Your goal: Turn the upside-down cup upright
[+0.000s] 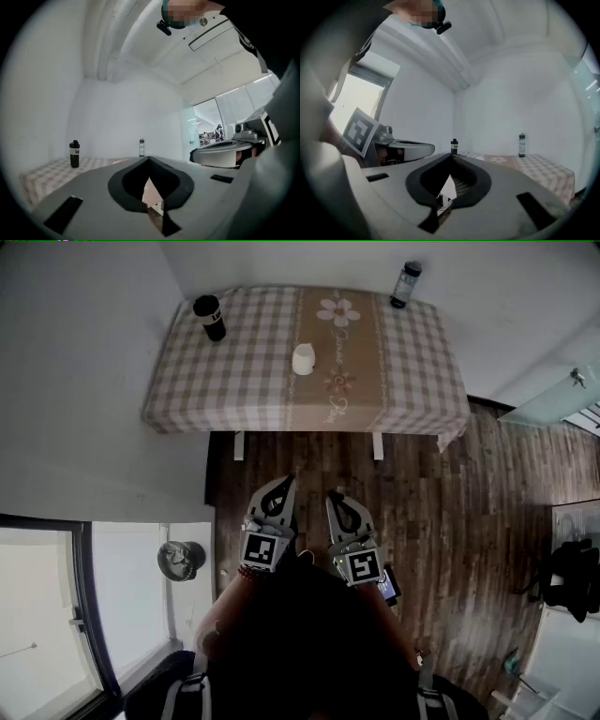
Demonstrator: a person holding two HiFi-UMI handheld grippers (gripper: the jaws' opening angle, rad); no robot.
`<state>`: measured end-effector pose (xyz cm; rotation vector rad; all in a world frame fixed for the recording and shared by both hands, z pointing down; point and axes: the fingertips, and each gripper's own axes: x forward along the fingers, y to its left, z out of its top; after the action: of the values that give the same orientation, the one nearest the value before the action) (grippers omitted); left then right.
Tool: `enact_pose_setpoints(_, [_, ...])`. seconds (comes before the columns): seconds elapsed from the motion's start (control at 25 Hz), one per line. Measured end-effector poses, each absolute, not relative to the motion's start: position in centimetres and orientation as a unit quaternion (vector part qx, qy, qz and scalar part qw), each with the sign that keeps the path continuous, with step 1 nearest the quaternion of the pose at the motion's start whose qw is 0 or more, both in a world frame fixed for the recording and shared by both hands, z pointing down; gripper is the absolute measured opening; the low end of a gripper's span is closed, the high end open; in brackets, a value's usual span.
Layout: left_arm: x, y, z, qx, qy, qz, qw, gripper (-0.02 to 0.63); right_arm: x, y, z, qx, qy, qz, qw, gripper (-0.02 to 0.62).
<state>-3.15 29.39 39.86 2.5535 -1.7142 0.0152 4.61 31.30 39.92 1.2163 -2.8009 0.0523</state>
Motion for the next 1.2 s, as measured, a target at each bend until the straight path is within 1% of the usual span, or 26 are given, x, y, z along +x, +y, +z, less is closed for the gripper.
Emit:
enact_pose_setpoints(0.24, [-3.6,25.8,40.5,0.836,-0.549,0.007,0.013,0.003,3.6,27.8,41.6,0.386,-0.921,0.042,0.038,0.005])
enact_pose_setpoints(0.4, [-3.8,23.0,40.0,0.846,-0.533,-0.002,0.01,0.003,1.7,24.7,41.0,0.366,-0.929,0.035,0.034,0.005])
enact_pose_setpoints(0.52, [-4.3,20.6,40.3,0.851,-0.525,-0.006,0.021,0.003,0.6,22.4,40.6,0.362,-0.931,0.031,0.033,0.005])
enact_pose_setpoints(0.8, [-6.4,13.0,40.9,0.86,-0.508,-0.018,0.028,0.003,-0.3,15.4,41.2,0.396,-0.916,0.049,0.042,0.005])
enact_pose_setpoints(0.96, [-7.7,9.8,42.1,0.865,-0.5,-0.023,0.029,0.003,-1.7,12.5,42.4,0.403,-0.912,0.047,0.058,0.005])
enact_pose_setpoints(1.12, [-9.5,8.8,44.0,0.878,-0.479,-0.011,0.01,0.008,-3.6,11.3,43.3,0.435,-0.898,0.05,0.041,0.005])
enact_pose_setpoints(1.2, [-10.4,7.5,44.2,0.878,-0.478,-0.016,0.017,0.008,-4.4,9.9,43.3,0.44,-0.896,0.045,0.043,0.005])
